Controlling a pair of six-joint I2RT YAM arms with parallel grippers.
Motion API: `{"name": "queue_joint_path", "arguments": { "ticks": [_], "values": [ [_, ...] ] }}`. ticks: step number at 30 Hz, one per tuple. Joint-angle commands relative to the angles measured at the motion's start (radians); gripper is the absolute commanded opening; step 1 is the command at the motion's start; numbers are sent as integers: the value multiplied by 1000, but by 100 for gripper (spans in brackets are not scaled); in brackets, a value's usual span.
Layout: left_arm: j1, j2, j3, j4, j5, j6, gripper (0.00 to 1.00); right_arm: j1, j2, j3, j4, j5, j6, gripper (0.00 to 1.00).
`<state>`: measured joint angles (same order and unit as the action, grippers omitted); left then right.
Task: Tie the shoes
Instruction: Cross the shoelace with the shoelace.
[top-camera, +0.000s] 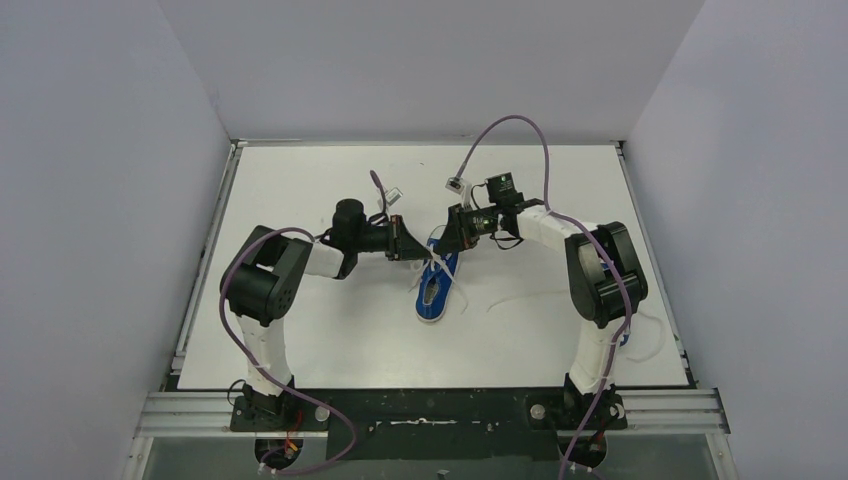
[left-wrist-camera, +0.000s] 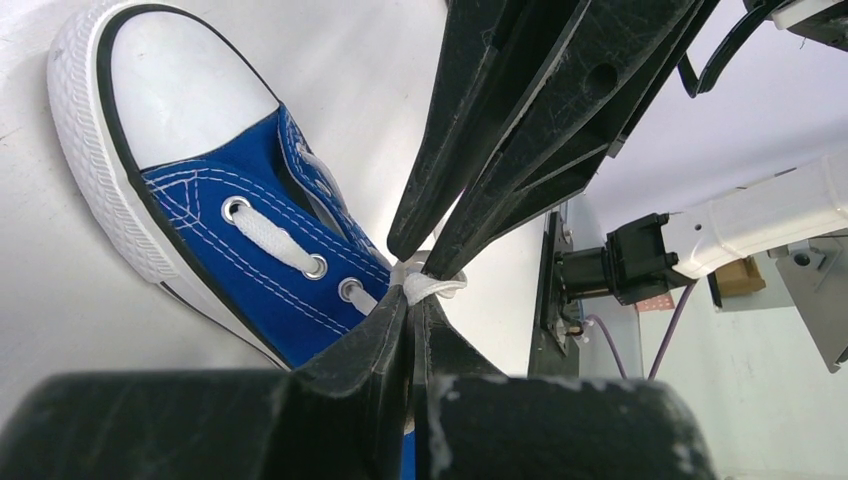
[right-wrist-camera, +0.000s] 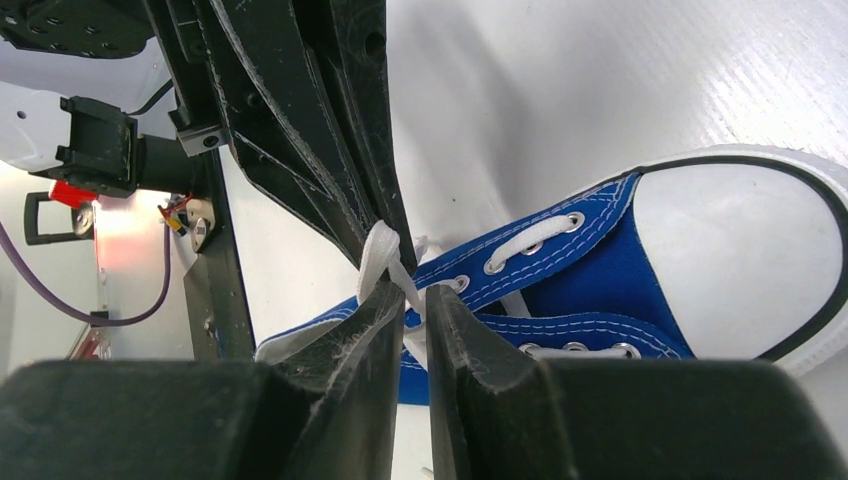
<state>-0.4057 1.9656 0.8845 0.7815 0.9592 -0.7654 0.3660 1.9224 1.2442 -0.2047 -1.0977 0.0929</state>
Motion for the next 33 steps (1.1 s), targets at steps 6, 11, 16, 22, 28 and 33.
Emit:
{"name": "queue_joint_path", "arguments": {
  "ticks": [6,11,16,22,28,33],
  "values": [
    [7,-1,49,24,19,21,0,0,-50,-2,10,-37,-25,17],
    [8,4,59,22,16,18,0,3,-50,3,-12,-38,-45,22],
    [8,6,62,18,15,20,0,10,-54,7,-8,-41,-39,24],
    [4,7,64,16,16,18,0,29,-57,19,-24,-8,-55,27],
    [-5,5,69,10,19,17,0,63,-41,67,-122,74,-136,21],
    [-13,-3,67,7,22,17,0,65,-42,91,-144,133,-152,8]
  ]
}}
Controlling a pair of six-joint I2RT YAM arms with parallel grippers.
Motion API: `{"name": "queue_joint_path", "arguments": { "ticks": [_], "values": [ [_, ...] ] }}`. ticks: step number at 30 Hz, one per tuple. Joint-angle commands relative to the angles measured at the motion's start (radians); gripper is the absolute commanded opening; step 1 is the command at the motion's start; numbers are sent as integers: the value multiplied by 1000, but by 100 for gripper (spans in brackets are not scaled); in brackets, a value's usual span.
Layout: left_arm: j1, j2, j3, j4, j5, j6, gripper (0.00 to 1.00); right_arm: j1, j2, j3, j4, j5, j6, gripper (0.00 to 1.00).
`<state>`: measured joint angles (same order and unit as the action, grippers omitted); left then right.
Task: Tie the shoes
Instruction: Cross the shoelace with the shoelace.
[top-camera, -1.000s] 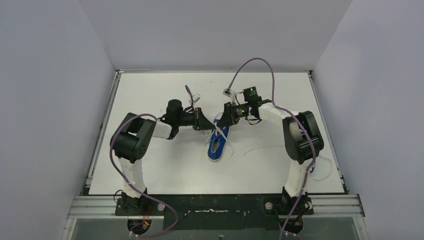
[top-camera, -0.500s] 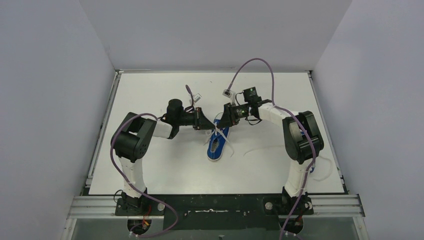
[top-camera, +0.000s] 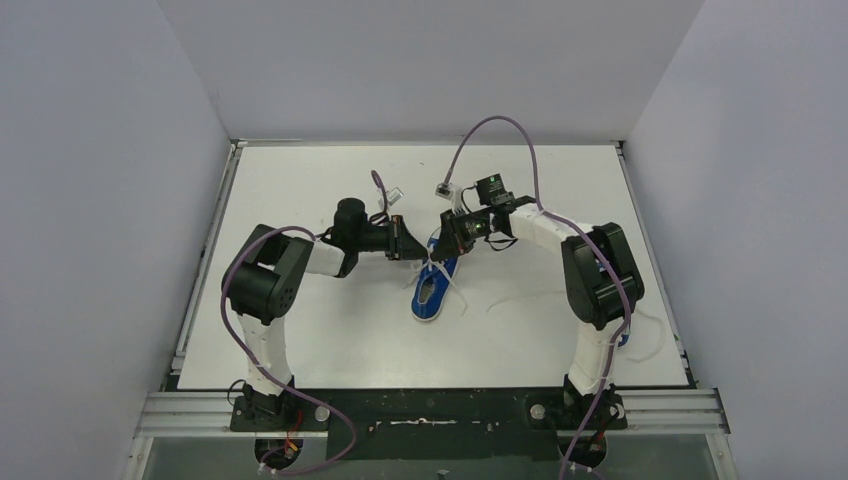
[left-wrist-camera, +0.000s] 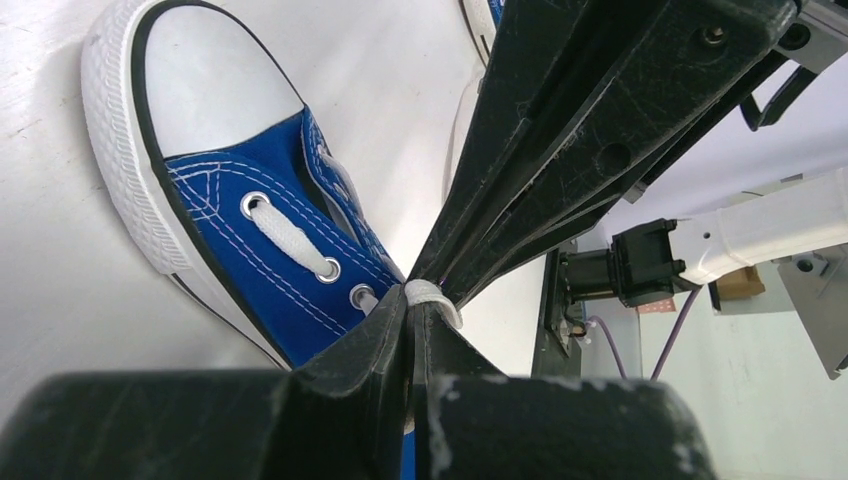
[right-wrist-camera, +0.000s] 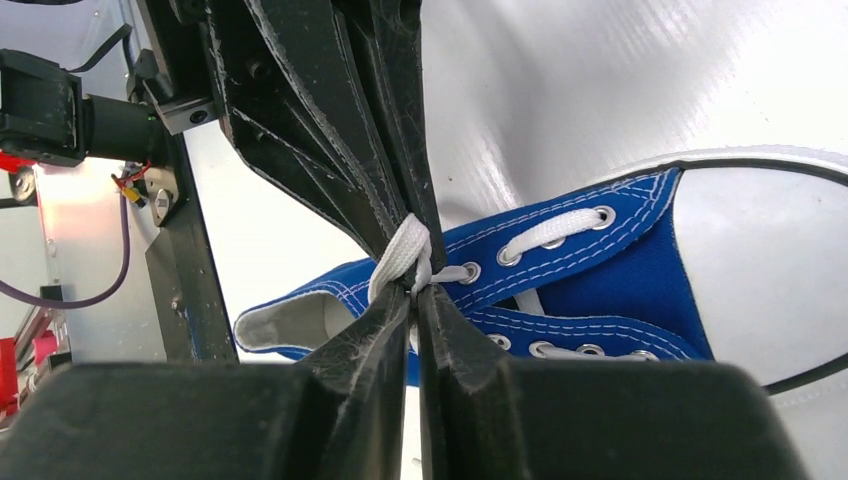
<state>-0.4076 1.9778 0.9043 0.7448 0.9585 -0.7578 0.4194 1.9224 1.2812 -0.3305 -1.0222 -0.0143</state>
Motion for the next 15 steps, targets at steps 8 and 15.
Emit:
{"name": "queue_joint_path", "arguments": {
  "ticks": [8,15],
  "values": [
    [-21,-26,33,44,34,9,0,25,-49,63,-2,71,-50,19],
    [-27,-43,22,24,30,19,0,50,-81,72,-25,209,-71,0]
  ]
}}
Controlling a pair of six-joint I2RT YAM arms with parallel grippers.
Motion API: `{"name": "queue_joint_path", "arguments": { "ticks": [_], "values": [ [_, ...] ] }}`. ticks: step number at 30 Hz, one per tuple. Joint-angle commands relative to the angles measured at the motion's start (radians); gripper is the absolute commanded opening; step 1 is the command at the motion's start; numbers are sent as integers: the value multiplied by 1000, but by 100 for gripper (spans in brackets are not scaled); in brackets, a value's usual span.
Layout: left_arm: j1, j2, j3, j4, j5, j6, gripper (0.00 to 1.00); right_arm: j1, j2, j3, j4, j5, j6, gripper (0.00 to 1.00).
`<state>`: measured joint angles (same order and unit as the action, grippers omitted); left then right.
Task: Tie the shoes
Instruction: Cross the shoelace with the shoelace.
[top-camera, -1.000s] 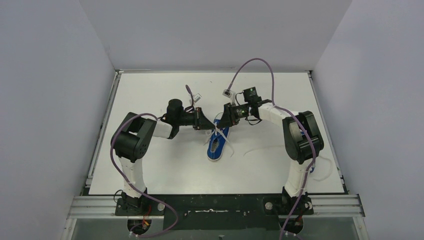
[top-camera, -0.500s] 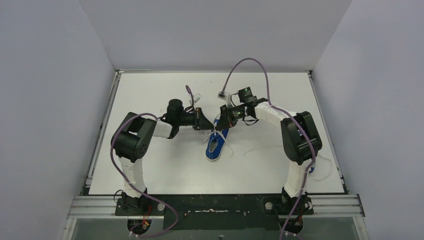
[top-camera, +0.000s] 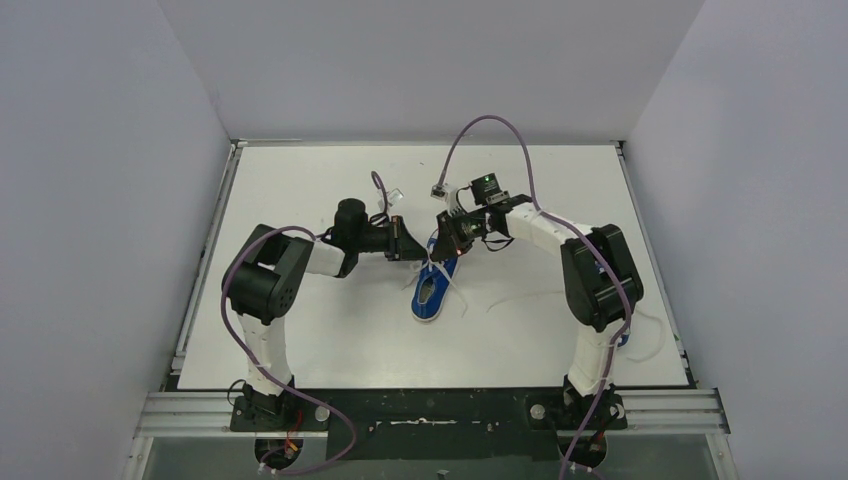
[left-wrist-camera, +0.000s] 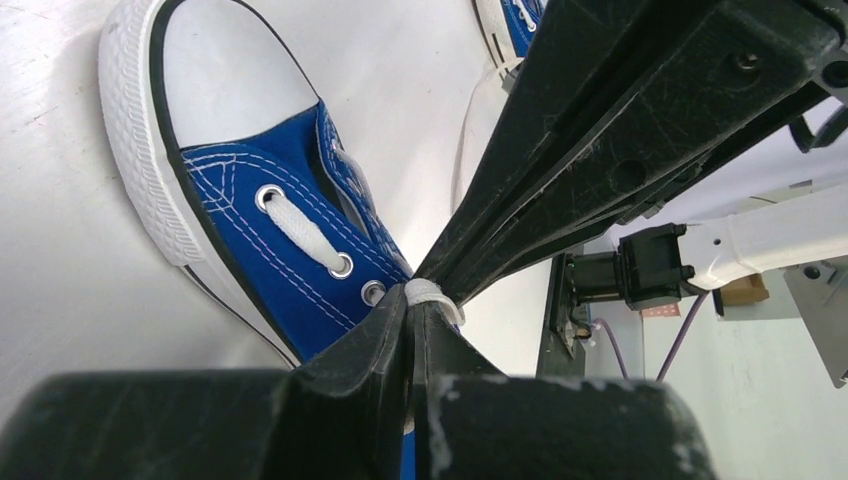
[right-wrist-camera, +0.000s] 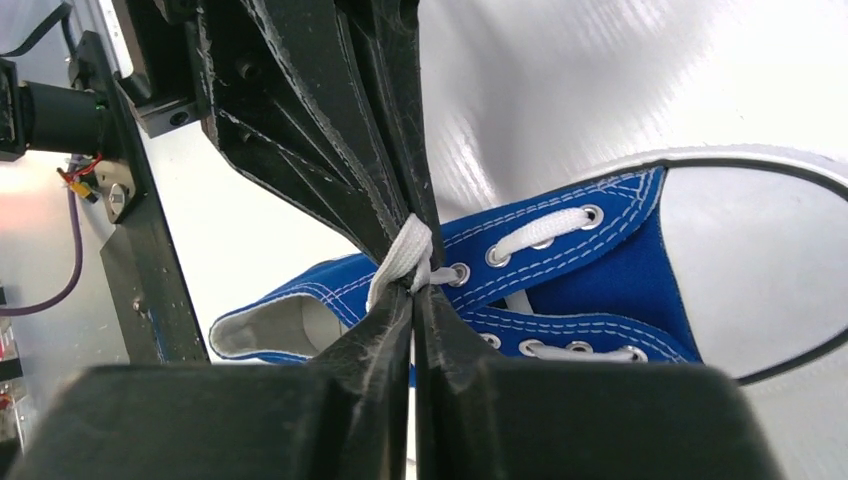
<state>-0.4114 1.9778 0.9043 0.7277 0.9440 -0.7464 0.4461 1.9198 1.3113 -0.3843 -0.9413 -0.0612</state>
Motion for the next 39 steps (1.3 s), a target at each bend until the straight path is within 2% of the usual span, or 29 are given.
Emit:
{"name": "queue_joint_path", "arguments": {
  "ticks": [1,4,5,9,14,16,22,25,34,39],
  "values": [
    [-23,-49,20,23,44,18,0,21,-91,45,14,159,-21,0],
    [-18,-77,10,-60,30,65,1,17,-135,30,0,207,-2,0],
    [-16,-86,5,-76,28,76,6,17,-155,13,15,222,15,0],
    [-2,-110,-26,-88,13,80,34,19,-215,-73,98,259,114,0],
    [2,-124,-46,-96,4,87,42,28,-219,-79,88,270,130,0],
    [2,-124,-50,-105,-1,93,39,27,-223,-84,91,269,139,0],
    [2,-119,-27,-141,-13,101,10,28,-227,-92,70,262,165,0],
    [0,-120,-18,-147,-16,101,0,30,-236,-93,44,293,189,0],
    [-46,-104,11,-238,-17,115,0,59,-302,-85,-109,534,257,5],
    [-93,-83,24,-262,-26,112,0,55,-310,-150,-80,606,361,6]
  ]
}}
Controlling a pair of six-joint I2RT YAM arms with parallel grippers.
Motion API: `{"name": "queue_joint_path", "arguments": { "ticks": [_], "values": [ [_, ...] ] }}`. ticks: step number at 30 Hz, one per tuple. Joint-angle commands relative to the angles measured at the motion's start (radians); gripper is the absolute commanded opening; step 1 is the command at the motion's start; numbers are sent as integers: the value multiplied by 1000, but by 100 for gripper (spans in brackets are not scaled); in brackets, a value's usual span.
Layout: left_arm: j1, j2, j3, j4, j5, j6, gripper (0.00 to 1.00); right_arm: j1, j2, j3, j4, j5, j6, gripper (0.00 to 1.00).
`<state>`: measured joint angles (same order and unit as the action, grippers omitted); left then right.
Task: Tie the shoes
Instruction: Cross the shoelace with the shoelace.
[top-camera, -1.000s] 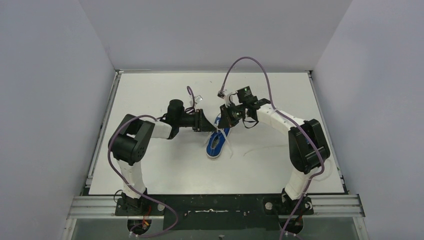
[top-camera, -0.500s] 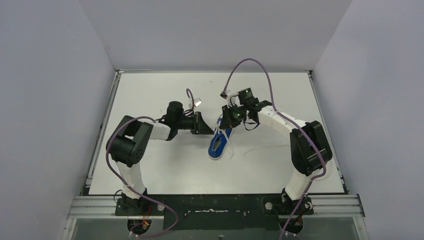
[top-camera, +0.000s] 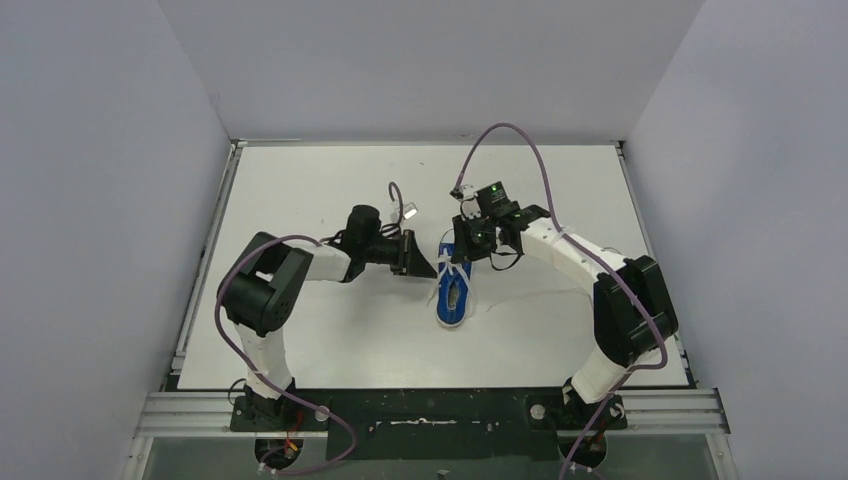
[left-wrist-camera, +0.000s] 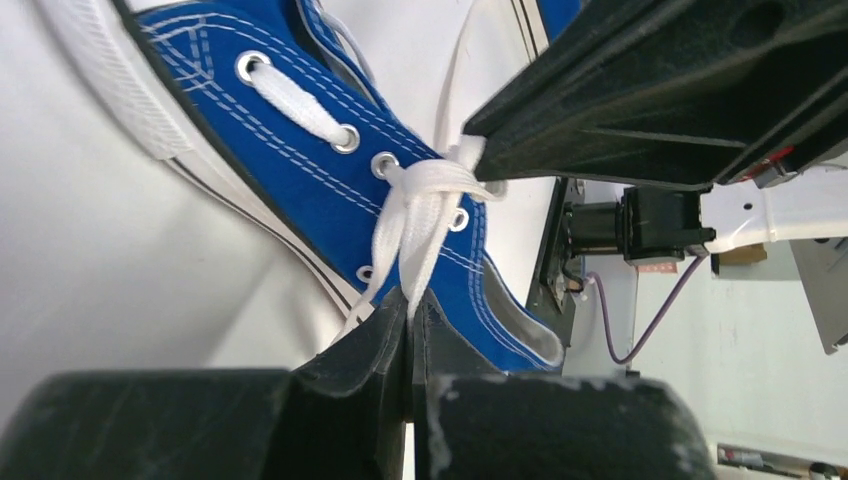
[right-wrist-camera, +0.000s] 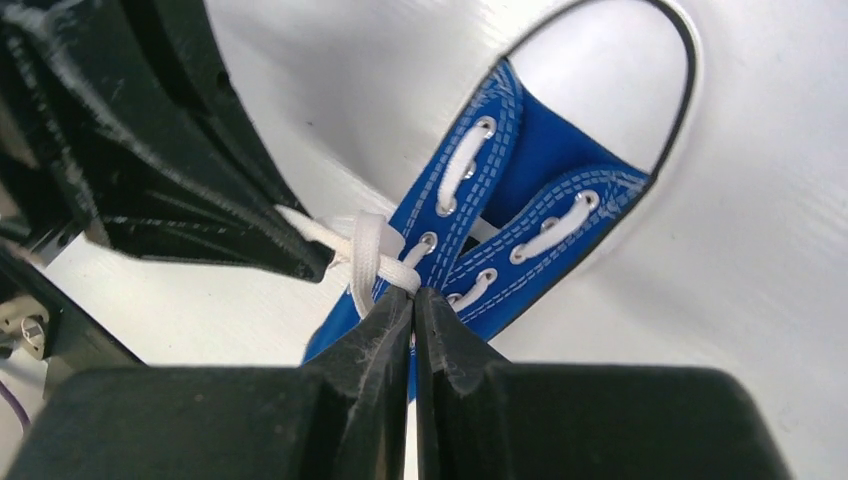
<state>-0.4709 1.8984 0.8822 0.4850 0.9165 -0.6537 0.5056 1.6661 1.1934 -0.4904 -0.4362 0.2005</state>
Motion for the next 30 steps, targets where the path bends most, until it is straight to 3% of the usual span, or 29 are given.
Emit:
{"name": "queue_joint_path", "arguments": {
  "ticks": [1,10,16,18,20,26,30],
  "values": [
    [-44,5,52,-21,5,14,0,-6,-57,-44,52,106,121,6],
    [-73,60,94,-21,-12,-14,0,-40,-54,-95,152,91,205,12],
    [-63,84,139,-107,-36,25,0,-62,-58,-118,173,74,207,12],
    [-61,92,149,-111,-30,26,0,-62,-49,-118,179,63,200,9],
    [-60,94,153,-118,-25,30,0,-62,-41,-107,172,64,184,0],
    [-52,76,140,-149,-22,52,0,-61,-47,-95,140,100,138,0],
    [-49,67,127,-145,-13,51,0,-69,-52,-94,152,36,96,0]
  ]
}}
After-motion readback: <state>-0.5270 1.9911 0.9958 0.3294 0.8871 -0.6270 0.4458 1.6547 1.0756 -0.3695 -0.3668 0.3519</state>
